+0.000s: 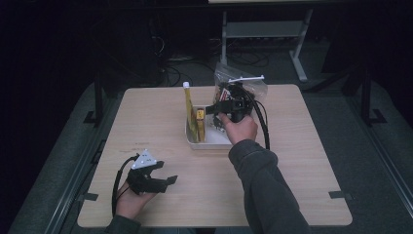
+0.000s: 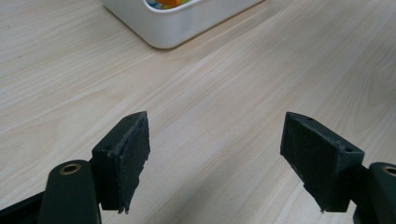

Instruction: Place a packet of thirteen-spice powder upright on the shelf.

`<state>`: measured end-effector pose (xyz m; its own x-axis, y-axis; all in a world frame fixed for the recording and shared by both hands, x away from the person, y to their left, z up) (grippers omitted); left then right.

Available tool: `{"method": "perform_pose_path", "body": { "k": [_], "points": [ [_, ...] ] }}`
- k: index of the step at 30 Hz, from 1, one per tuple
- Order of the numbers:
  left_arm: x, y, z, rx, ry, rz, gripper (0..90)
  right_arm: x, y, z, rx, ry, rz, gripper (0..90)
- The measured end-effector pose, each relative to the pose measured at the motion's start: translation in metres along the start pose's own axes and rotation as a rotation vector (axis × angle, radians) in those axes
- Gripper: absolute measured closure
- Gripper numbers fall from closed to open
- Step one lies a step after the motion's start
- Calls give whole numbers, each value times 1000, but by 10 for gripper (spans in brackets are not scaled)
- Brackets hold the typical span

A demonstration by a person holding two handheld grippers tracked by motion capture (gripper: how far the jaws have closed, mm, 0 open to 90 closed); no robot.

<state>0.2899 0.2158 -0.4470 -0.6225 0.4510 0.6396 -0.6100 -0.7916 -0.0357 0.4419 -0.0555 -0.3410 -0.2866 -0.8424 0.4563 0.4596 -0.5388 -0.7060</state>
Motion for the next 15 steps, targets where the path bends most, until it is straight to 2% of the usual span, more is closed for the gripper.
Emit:
{"method": "perform_pose_path", "body": {
  "k": [8, 11, 15],
  "points": [
    [0, -1, -1, 4, -2, -1, 233, 12, -1, -6, 14, 7, 50, 508],
    [0, -2, -2, 10, -3, -2, 232, 17, 0, -9, 29, 3, 51, 502],
    [0, -1, -1, 7, -4, -4, 232, 22, 5, -15, 21, 4, 65, 491]
  ]
}}
Point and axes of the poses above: each handheld gripper's, and its own axes: x roughly backward along the jaws, z roughly out of its top, y roughly to its right, the point moved 3 cm from there along -x, roughly forward along the jaws, and after that the axes turned 11 degrees about z, right-handed, at the moved point
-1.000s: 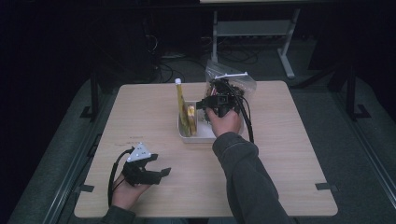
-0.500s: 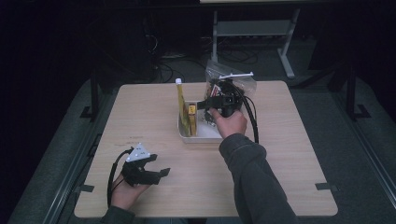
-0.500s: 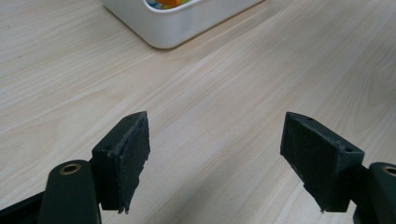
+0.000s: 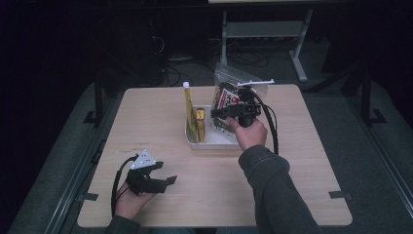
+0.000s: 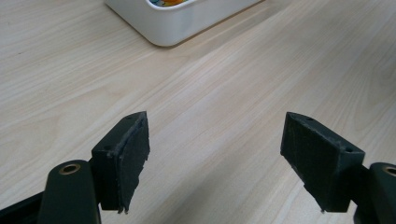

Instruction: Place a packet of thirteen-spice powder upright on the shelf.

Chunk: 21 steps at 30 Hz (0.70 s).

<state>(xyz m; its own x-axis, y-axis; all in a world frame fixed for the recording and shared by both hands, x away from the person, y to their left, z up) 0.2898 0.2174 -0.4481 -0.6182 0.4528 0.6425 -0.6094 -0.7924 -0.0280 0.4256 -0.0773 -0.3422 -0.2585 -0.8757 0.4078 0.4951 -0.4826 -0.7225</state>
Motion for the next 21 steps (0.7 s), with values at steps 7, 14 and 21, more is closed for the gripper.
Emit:
{"method": "perform_pose_path", "body": {
  "k": [7, 14, 21],
  "points": [
    [0, 0, 0, 0, -2, -7, 228, 13, 5, -11, 2, 6, 32, 479],
    [-1, 0, -1, 4, -5, -11, 223, 26, 14, -25, -13, 11, 59, 458],
    [-1, 0, -2, 8, -5, -15, 219, 43, 19, -34, -14, 35, 66, 453]
  ]
}}
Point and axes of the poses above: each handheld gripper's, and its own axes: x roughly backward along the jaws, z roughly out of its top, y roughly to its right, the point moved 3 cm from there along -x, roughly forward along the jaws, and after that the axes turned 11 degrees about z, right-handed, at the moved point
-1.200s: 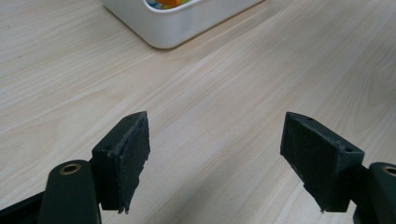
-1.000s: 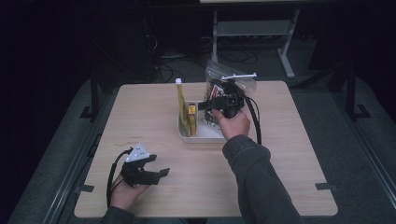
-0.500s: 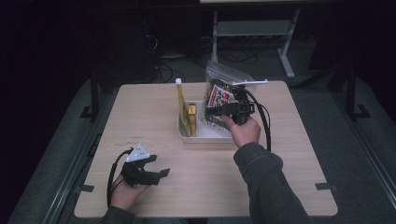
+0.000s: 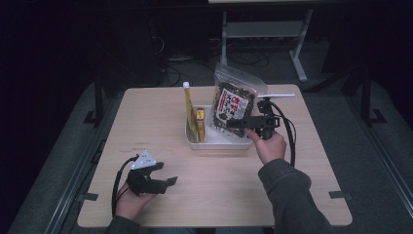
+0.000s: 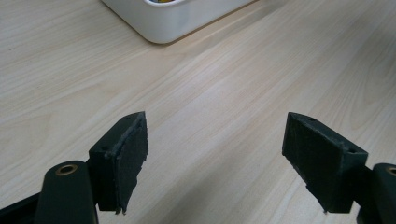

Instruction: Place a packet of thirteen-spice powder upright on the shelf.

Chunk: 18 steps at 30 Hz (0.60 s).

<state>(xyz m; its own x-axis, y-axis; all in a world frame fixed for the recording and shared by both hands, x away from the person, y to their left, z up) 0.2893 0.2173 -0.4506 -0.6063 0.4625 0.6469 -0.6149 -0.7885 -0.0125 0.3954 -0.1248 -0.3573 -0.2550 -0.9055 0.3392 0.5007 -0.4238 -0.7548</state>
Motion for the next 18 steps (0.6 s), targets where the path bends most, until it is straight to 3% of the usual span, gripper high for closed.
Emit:
{"method": "perform_pose_path", "body": {
  "k": [18],
  "points": [
    [3, 3, -1, -2, 7, -12, 190, 32, 21, -43, -27, -11, 6, 429]
  ]
}}
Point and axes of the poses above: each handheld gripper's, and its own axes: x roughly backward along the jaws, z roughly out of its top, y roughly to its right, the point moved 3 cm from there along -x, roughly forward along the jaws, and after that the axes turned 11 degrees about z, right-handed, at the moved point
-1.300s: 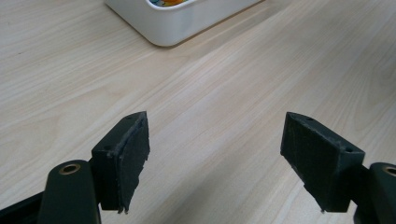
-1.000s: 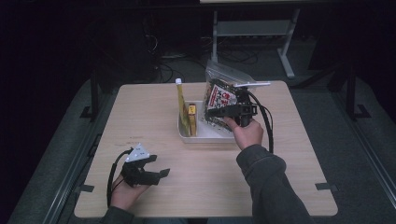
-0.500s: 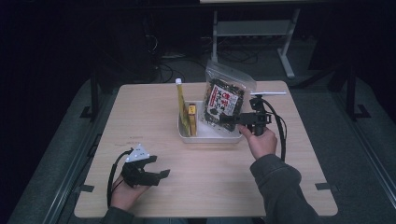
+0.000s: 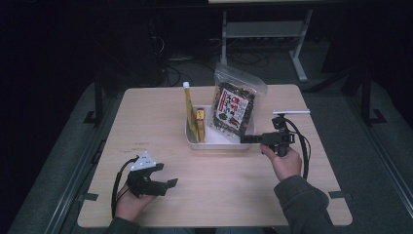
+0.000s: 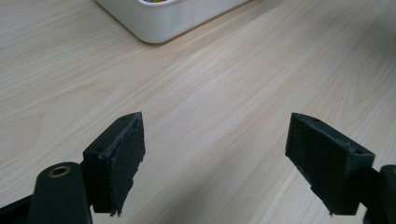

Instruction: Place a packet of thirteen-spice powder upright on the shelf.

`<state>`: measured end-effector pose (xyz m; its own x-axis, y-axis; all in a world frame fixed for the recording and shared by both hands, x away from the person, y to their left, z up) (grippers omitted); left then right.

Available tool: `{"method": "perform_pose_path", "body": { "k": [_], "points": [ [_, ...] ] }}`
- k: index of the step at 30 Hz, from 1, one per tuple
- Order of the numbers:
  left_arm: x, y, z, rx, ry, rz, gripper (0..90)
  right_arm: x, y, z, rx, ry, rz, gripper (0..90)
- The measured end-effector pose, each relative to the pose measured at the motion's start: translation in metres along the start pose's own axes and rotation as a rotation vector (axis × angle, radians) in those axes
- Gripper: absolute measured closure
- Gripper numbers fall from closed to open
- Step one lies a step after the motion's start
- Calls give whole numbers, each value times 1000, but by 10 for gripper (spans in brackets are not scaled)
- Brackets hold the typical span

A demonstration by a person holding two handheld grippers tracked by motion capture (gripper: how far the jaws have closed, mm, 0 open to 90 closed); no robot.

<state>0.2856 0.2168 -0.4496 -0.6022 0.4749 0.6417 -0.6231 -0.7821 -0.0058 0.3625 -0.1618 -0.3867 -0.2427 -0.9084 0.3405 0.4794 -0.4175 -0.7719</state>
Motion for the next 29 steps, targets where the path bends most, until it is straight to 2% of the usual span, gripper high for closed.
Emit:
{"method": "perform_pose_path", "body": {
  "k": [13, 21, 27, 29],
  "points": [
    [-2, 0, -1, -3, -4, -8, 180, 25, 23, -27, -36, 24, 28, 401],
    [-4, 2, -1, -2, -10, -14, 180, 36, 35, -46, -37, 29, 27, 392],
    [-5, 1, 0, -3, -8, -16, 180, 33, 40, -56, -24, 1, 14, 370],
    [-5, 2, 0, -5, -5, -22, 179, 31, 38, -58, 6, -9, -1, 366]
  ]
}}
Point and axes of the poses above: each handheld gripper's, and its own axes: x roughly backward along the jaws, z roughly out of its top, y roughly to its right, the point moved 3 cm from there along -x, roughly forward along the jaws, and after that the axes turned 11 degrees about z, right-handed, at the moved point
